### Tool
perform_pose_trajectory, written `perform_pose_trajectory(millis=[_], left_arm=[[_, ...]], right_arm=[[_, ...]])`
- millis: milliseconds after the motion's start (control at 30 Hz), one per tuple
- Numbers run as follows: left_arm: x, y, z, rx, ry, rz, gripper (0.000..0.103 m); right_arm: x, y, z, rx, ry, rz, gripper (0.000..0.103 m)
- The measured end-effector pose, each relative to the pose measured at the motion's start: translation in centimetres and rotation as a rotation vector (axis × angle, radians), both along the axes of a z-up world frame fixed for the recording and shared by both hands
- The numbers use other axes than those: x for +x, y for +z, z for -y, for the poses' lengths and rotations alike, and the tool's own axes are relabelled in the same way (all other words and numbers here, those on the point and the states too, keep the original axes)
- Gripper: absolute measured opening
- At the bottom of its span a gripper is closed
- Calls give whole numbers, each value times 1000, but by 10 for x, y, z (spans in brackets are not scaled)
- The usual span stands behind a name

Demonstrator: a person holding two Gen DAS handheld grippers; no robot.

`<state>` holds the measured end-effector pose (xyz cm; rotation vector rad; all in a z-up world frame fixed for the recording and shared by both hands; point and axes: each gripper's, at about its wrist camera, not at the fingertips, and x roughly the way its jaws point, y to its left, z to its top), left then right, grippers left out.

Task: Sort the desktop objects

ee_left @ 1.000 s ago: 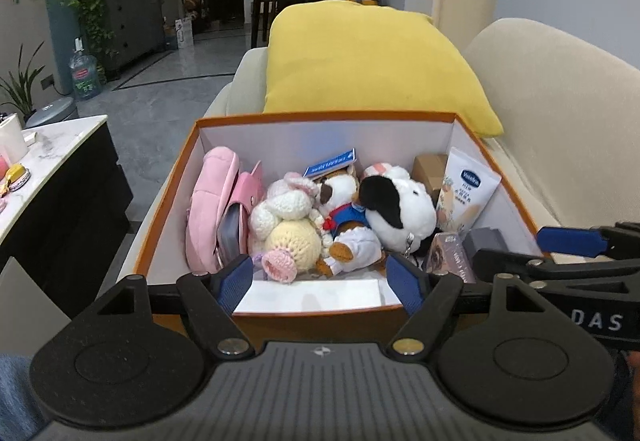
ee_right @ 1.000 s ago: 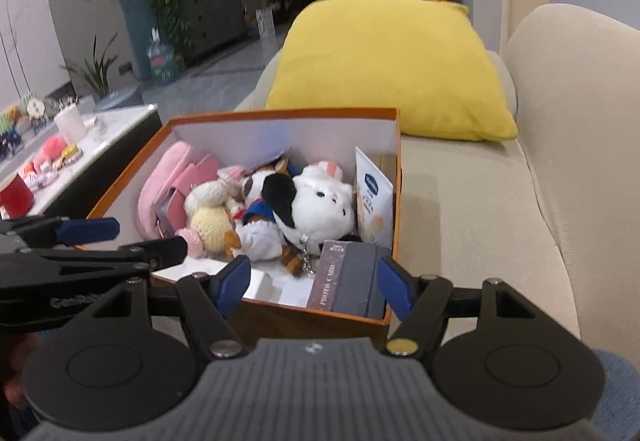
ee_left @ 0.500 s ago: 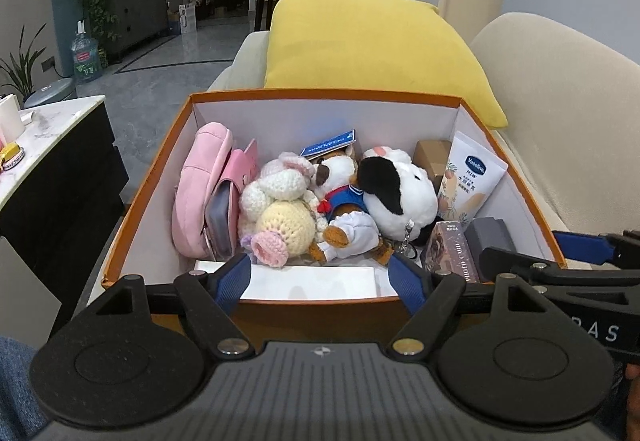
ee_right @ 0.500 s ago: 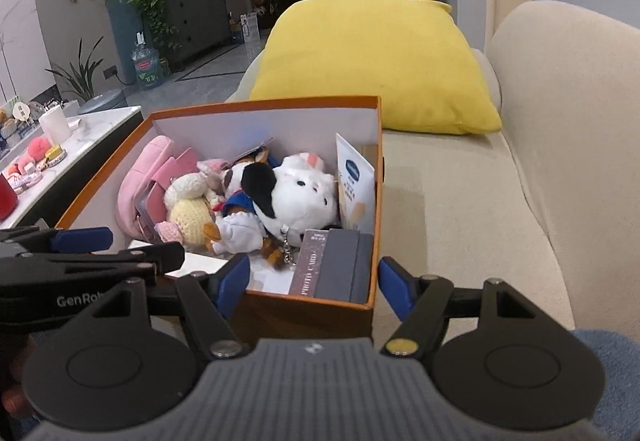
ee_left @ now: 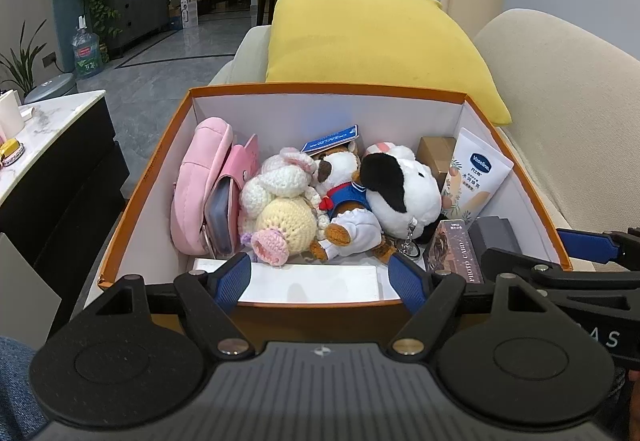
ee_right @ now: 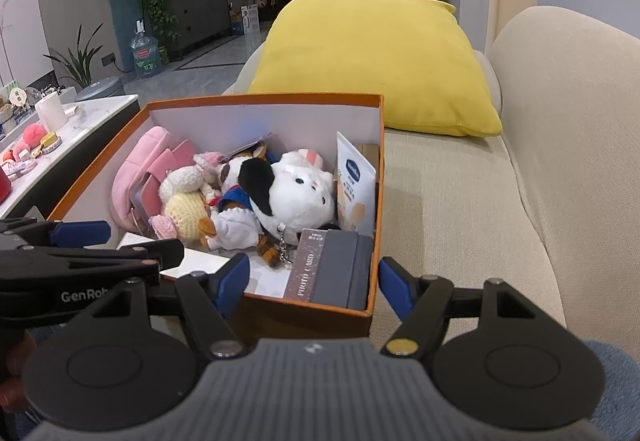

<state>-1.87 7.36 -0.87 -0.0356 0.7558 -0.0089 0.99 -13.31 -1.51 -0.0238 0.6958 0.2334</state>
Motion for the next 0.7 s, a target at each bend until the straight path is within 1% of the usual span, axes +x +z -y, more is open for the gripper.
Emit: perform_pose_trajectory(millis=[700], left_arm=[[1,-1,0,-2,-1,-3,89]], right_arm=[[1,0,0,-4,1,-4,72]])
